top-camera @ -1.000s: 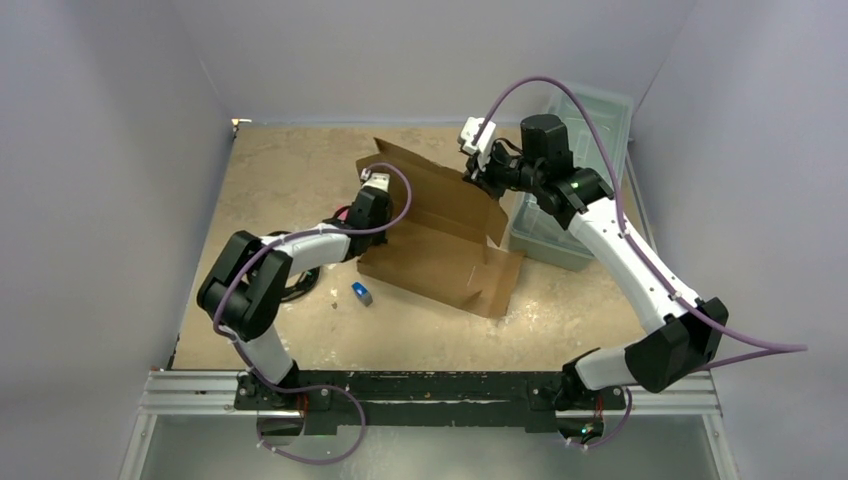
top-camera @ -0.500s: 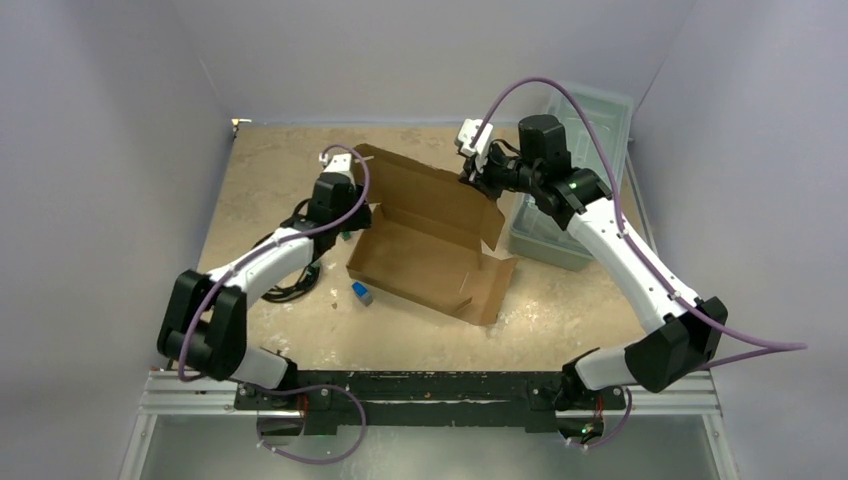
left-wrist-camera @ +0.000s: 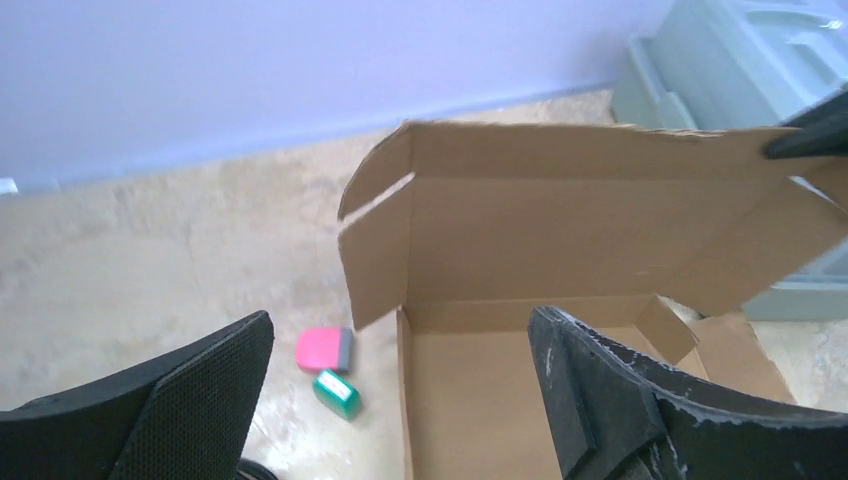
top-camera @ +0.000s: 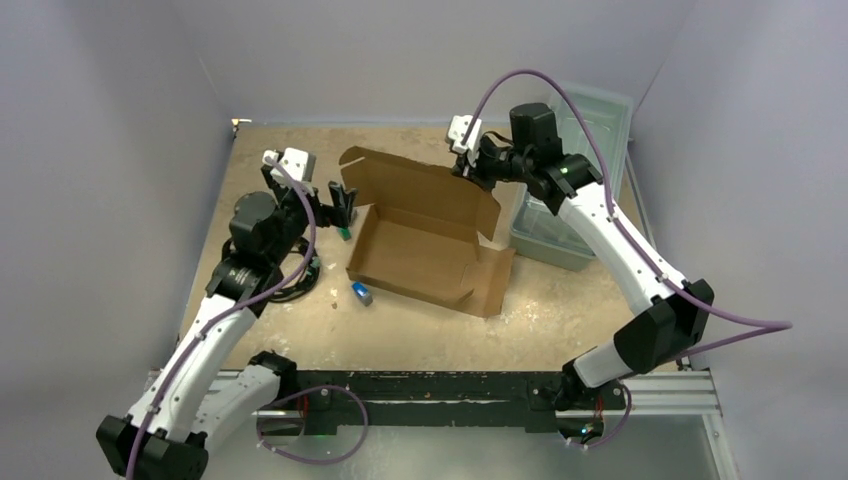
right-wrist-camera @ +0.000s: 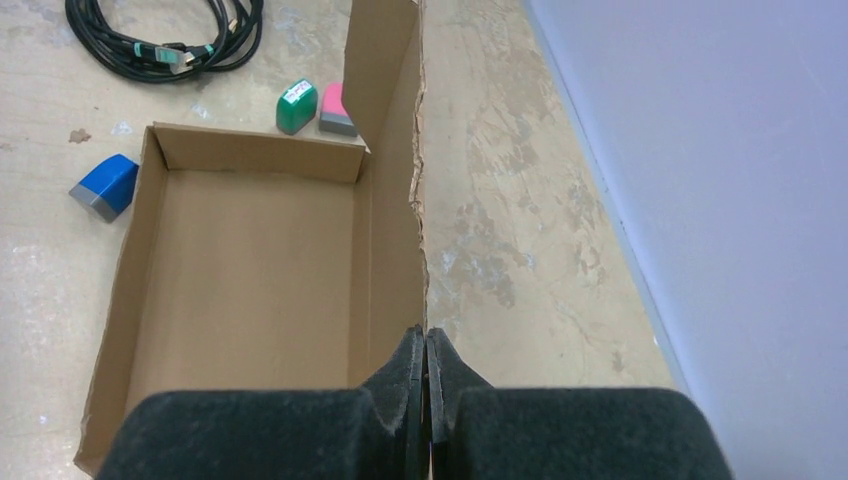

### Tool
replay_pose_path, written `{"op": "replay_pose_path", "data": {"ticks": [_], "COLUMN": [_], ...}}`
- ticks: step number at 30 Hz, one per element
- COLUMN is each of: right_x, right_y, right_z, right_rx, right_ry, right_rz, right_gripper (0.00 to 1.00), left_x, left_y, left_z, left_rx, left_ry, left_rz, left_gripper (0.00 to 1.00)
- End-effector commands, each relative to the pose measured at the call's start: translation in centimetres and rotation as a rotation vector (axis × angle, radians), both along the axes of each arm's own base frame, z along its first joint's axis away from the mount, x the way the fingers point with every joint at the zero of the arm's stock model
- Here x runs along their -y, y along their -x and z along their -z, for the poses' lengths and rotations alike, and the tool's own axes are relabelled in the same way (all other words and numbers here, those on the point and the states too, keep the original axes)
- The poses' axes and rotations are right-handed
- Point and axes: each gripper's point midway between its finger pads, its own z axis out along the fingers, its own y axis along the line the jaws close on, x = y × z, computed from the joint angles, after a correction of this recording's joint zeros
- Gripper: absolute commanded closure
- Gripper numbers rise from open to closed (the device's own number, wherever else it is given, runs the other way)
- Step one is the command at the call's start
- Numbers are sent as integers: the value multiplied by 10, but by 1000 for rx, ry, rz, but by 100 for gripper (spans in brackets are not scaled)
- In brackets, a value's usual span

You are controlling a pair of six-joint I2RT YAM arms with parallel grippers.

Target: Fold the paper box

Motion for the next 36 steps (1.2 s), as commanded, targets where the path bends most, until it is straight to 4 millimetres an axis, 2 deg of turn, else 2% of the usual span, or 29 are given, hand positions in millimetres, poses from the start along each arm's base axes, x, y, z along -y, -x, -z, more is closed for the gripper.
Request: {"op": "replay_pose_path", "data": {"ticks": [1,4,8,12,13,16,18,23,28,32,36], "right_x": [-11,-14,-17,-19,-19,-19,-19,-23,-28,-33,-36], "right_y": [1,0,-1,-4,-5,-8,-11,-18,-23,-28,-33], "right_z": [-30,-32,-28,-23,-23,-20,-21,-27,-30,-30,-33], "right_rx": [89,105,125,125,127,135,143,162,179,180,186], "right_ry": [-9,9,50,85,87,106,113,112,109,107,102], "right_rz": [-91,-129,-188,-221,-221,-230,-228,-233,-255,-264,-267], "right_gripper": [100,100,100,100,100,100,100,100,100,100,100], "left_x": [10,26,48,64,68,79,85,94,86,83,80], "left_y": [7,3,-7,-22,-26,-33,-40,-55,-69,-76,-80], "left_z": [-39,-42,-40,-40,-47,-53,-49,-25,-15,-14,-11], "left_rx": [196,208,192,150,157,165,151,89,80,92,94], "left_ry": [-171,-229,-308,-373,-375,-384,-395,-414,-468,-504,-530], "left_rz": [147,255,394,506,522,582,616,669,611,592,573], "left_gripper": [1,3,12,17,19,24,29,39,49,65,92]}}
